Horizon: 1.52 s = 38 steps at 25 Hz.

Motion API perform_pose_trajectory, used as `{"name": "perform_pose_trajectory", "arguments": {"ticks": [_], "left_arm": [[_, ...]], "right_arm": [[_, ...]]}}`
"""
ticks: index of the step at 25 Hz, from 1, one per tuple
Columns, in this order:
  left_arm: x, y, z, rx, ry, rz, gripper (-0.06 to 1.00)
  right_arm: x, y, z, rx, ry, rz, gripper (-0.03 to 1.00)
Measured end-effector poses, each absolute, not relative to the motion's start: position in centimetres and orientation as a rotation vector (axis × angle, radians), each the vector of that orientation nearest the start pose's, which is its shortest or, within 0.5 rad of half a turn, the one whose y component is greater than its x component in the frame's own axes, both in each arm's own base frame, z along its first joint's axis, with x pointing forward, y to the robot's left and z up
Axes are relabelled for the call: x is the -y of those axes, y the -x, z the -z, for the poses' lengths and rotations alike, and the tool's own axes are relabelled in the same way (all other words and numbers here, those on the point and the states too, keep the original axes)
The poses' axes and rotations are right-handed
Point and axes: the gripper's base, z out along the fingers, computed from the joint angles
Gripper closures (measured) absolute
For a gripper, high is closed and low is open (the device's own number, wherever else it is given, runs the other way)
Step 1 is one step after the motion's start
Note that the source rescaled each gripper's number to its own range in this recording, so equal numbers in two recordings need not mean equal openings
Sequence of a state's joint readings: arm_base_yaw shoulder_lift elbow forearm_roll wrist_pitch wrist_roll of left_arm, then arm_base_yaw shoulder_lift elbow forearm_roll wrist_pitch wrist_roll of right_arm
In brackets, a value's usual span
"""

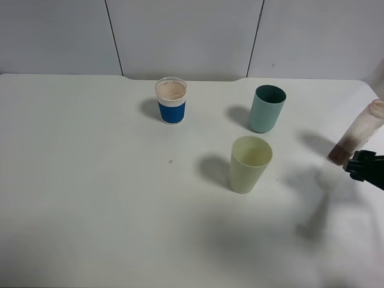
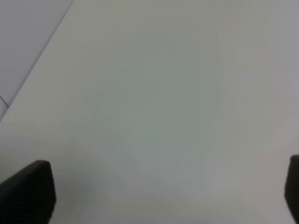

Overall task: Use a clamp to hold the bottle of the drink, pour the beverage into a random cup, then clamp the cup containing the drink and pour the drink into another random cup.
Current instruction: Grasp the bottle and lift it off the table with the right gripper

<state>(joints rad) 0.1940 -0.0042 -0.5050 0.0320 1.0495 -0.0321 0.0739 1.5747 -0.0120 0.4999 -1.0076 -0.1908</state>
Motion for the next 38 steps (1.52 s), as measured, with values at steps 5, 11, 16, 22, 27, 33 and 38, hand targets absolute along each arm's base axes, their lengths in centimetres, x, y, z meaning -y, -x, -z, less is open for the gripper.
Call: {"name": "perform_pose_trajectory", "arguments": {"ticks": [5, 11, 16, 22, 27, 33, 38], "left_arm": [[-0.1, 0.6, -28.0, -2.013, 0.230, -0.141, -0.06], [-0.1, 0.6, -28.0, -2.013, 0.230, -0.141, -0.06], [-0.1, 0.6, -28.0, -2.013, 0.230, -0.141, -0.06], [-0.1, 0.6, -28.0, -2.013, 0.230, -0.141, -0.06], [-0.1, 0.6, -28.0, -2.013, 0.230, -0.141, -0.06], [-0.1, 0.6, -28.0, -2.013, 0.230, -0.141, -0.06], [-0.1, 0.6, -28.0, -2.013, 0.230, -0.141, -0.06]], "right_arm": [[1.5, -16.4, -9.2, -2.078, -0.228, 0.320, 0.36], [1.1, -17.1, -7.3, -2.143, -0.269, 0.307, 0.36], [1.2, -17.5, -7.4, -2.123, -0.282, 0.322, 0.36], [1.1, -19.1, -7.6, -2.075, -0.271, 0.364, 0.36], [0.7, -21.0, -7.9, -2.030, -0.211, 0.376, 0.36], [1.3, -20.9, -8.0, -2.025, -0.246, 0.449, 0.36], [1.8, -20.8, -8.1, -2.015, -0.314, 0.499, 0.36]]}}
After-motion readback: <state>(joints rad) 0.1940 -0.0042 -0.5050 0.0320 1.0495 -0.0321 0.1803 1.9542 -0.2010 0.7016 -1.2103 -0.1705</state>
